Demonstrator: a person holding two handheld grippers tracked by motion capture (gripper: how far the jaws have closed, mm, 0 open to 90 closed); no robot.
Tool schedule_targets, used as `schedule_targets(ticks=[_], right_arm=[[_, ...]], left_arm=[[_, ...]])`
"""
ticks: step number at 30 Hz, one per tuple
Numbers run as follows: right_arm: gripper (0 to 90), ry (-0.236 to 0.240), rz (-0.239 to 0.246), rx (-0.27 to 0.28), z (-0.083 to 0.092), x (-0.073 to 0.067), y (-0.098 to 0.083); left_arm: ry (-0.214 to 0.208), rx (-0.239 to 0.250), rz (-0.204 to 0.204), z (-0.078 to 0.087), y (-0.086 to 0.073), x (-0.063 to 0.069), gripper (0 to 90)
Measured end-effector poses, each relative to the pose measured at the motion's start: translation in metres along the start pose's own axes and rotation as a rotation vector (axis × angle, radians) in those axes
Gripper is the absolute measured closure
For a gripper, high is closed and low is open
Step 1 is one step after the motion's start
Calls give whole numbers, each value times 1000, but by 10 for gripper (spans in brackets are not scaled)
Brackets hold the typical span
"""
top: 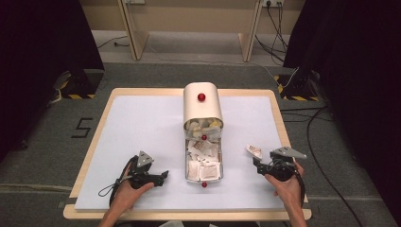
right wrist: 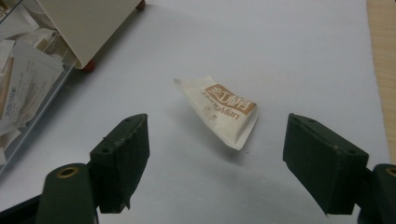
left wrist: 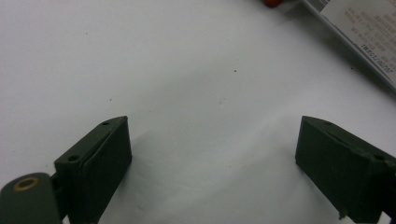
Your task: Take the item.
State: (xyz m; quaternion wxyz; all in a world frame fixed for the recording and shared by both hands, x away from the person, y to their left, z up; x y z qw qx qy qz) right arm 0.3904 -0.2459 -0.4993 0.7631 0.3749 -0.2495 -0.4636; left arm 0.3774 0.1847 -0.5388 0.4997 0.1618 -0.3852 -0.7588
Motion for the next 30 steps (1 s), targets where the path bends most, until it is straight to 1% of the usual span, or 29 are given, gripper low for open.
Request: schedule_targets(ticks=[16, 21, 24, 27, 30], right_arm=[[223, 23, -4, 8, 16, -7, -14], [223, 24, -13, 6, 19, -6, -20], [223, 21, -13, 1, 21, -5, -24], [223, 9, -6, -4, 24, -3, -27], [223, 10, -9, -4, 26, -2, -30]], left_arm=[[1, 0, -1, 0, 0, 0, 102], [1, 1, -1, 0, 0, 0, 102], [0, 1, -1, 0, 0, 0, 102], [1, 1, -2, 0, 0, 0, 102], [1, 0, -1, 0, 0, 0, 102]])
Point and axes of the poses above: each handheld gripper's, and its own axes: z roughly backward along the jaws, y roughly out of its top, x roughly to its right, the point moved 4 cm from there along -z, roughly forward along the jaws, and after that the axes turned 8 degrees about z, right-handed, at the moved point
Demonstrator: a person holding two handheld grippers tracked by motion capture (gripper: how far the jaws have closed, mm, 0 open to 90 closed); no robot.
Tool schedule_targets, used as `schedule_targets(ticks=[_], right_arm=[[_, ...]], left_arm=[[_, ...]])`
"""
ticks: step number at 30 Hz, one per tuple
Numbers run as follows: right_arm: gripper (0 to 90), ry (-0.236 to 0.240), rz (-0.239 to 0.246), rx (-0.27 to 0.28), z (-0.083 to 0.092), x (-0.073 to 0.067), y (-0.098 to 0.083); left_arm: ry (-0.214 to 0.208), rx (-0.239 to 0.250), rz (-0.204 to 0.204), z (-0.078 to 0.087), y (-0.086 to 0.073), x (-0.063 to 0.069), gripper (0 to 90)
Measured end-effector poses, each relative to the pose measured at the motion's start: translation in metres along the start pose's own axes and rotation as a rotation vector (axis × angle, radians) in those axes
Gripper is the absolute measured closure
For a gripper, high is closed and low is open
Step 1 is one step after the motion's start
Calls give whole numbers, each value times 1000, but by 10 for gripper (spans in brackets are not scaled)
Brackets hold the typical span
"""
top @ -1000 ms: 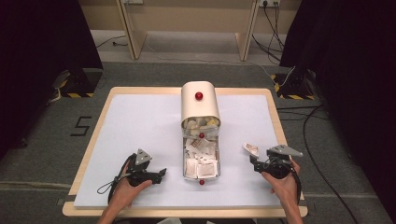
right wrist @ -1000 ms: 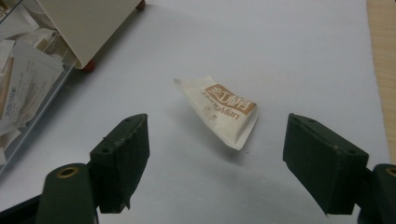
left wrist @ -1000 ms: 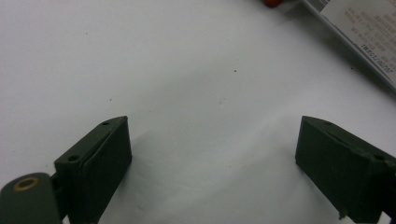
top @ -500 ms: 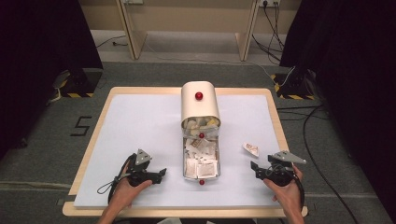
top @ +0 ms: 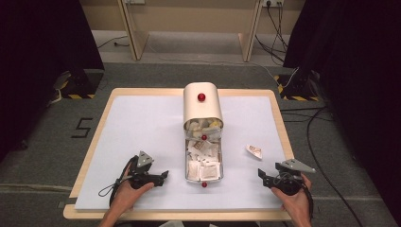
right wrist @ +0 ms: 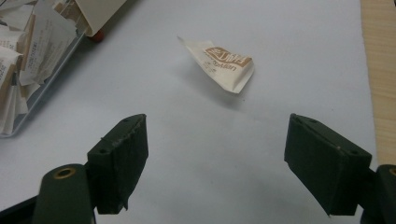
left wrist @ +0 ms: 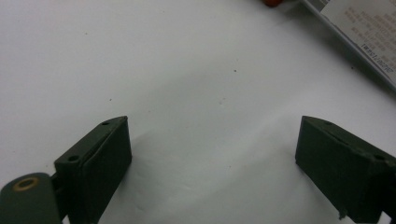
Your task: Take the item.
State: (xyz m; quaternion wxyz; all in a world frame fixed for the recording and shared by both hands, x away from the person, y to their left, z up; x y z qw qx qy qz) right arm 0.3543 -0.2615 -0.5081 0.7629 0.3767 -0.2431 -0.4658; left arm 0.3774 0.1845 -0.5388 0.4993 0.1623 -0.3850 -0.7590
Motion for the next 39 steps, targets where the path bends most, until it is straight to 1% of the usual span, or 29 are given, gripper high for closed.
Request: schedule_targets(ticks=[7, 8, 15, 27, 33, 34, 35, 36, 39], right_arm=[[223, -11, 9, -10, 5, 2, -7], [223, -7, 4, -10, 5, 2, -9], [209, 6, 9, -15, 8, 2, -15], [201, -1, 33, -35, 14, 4, -25], [201, -7, 78, -73, 12, 3, -31], [200, -9, 76, -86, 11, 3, -33], [197, -11, 93, -98, 10, 4, -34], [192, -15, 105, -99, 9, 3, -35], [184, -10, 113, -92, 9, 4, -36]], left_arm=[[0, 1, 0, 0, 0, 0, 101], [0, 0, -1, 0, 0, 0, 102], [-1, 0, -1, 0, 0, 0, 101], [2, -1, -3, 0, 0, 0, 100], [3, -1, -3, 0, 0, 1, 100], [3, -1, -4, 0, 0, 1, 99], [3, -1, -4, 0, 0, 1, 99], [3, -1, -4, 0, 0, 1, 99], [3, -1, -3, 0, 0, 1, 100]])
Point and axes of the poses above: each handheld gripper's, and its own axes: z roughly backward along the jaws, y roughly out of its top, x roughly to its right, the point moved 4 cm from there along -z, roughly forward along the jaws, and after that the axes turned 8 degrees about z, right-handed, at the moved point
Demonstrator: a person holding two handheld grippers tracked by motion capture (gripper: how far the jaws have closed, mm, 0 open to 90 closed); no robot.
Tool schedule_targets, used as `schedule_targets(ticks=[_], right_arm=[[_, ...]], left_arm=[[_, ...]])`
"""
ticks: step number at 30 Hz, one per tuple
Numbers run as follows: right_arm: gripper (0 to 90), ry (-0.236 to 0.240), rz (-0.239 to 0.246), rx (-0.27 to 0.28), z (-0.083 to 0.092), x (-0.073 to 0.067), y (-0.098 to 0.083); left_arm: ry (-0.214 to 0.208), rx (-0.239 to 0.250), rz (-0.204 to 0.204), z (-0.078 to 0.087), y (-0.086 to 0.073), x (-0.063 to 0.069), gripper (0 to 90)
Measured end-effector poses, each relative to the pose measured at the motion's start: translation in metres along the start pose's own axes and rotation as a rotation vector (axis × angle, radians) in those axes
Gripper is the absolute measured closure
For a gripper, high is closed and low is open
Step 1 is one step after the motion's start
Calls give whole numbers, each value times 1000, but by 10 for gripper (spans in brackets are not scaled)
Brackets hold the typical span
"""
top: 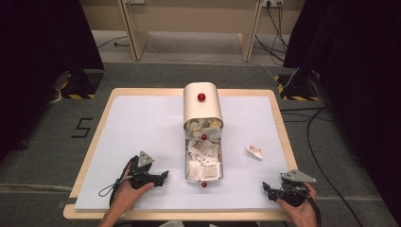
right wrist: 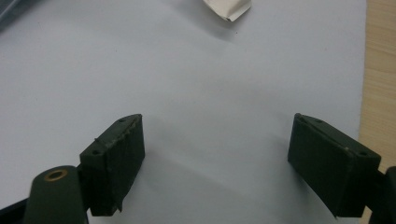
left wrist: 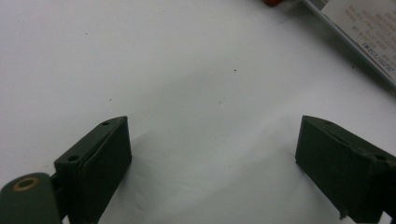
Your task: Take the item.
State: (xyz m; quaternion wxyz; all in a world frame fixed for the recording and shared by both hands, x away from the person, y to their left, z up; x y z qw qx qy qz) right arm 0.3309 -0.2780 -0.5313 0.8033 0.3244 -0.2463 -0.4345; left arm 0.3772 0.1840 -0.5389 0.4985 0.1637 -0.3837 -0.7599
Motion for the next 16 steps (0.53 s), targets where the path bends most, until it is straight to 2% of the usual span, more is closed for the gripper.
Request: schedule_targets(ticks=[3, 16], right_arm=[[171, 4, 10, 20, -1, 1, -2], [155, 9, 7, 28, -2, 0, -2]], left_arm=[[0, 0, 0, 0, 0, 0, 99], [0, 0, 0, 0, 0, 0, 100]])
Point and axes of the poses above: each handheld gripper's, and its own axes: z roughly backward along the jaws, y roughly out of its top, x roughly to its right, the point moved 4 cm from there along -z, roughly forward along the jaws, and after that the axes turned 8 degrees about z, right-handed, at the moved point
